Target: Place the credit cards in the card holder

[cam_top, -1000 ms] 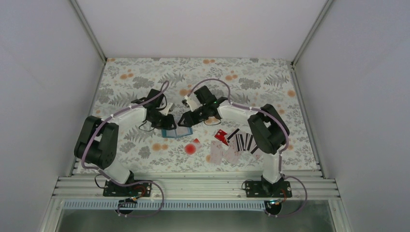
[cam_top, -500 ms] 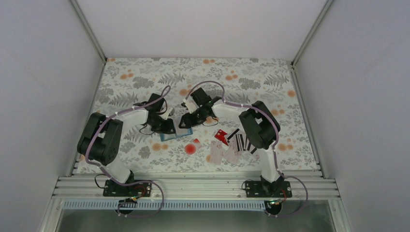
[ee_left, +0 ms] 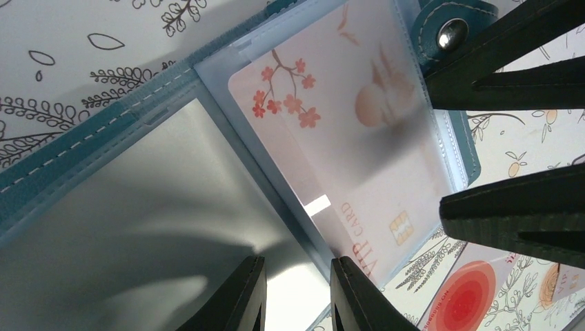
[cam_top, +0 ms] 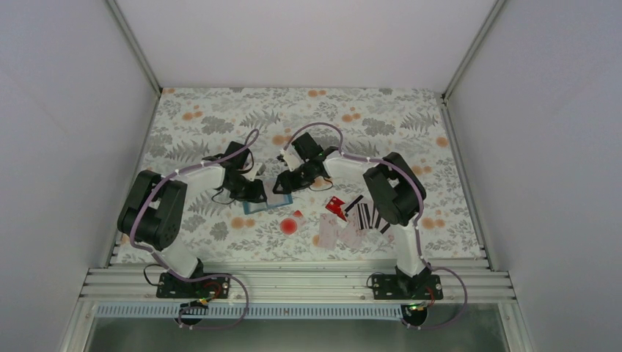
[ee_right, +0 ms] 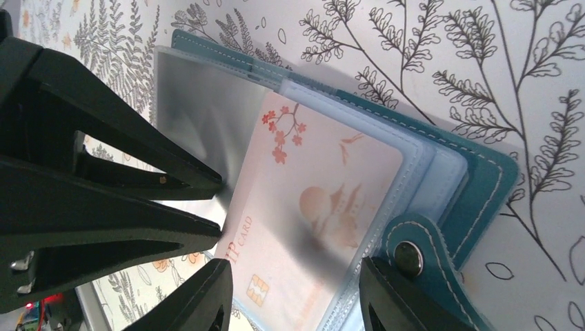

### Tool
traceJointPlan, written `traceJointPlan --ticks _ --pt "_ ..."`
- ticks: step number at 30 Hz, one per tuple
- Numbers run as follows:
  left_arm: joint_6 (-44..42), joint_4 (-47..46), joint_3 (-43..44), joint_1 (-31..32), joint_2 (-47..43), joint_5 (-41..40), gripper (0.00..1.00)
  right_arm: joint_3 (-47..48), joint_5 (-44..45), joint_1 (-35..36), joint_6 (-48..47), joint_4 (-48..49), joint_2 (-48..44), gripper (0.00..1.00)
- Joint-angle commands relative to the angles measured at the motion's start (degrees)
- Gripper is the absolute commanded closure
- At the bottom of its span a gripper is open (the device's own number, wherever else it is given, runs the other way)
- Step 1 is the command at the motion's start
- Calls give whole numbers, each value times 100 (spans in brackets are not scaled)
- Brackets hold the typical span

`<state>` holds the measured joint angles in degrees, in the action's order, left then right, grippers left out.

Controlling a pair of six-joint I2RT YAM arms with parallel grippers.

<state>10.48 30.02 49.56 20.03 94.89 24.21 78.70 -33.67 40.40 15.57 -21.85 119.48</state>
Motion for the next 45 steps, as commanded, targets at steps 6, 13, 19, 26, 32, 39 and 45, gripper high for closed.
traceJointPlan --ticks 6,13,19,26,32,39,45 --pt "-123 -66 -122 9 188 -91 74 -104 -682 -35 -19 145 -118 52" --pt "-105 -66 -109 9 165 -75 74 -108 -931 -35 4 273 -271 53" --pt "-99 -62 -120 10 161 -59 74 -130 -990 -33 33 288 -215 53" --pt "30 14 -121 10 25 -254 74 -230 39 -146 271 152 -342 53" --pt "369 265 -190 10 -225 -832 77 -338 -88 -164 247 117 -242 53" --pt "455 347 -236 9 -260 -891 78 -310 -259 -164 288 170 -149 54" --pt "429 223 -301 16 -45 -708 81 -198 -697 -158 341 320 -89 54"
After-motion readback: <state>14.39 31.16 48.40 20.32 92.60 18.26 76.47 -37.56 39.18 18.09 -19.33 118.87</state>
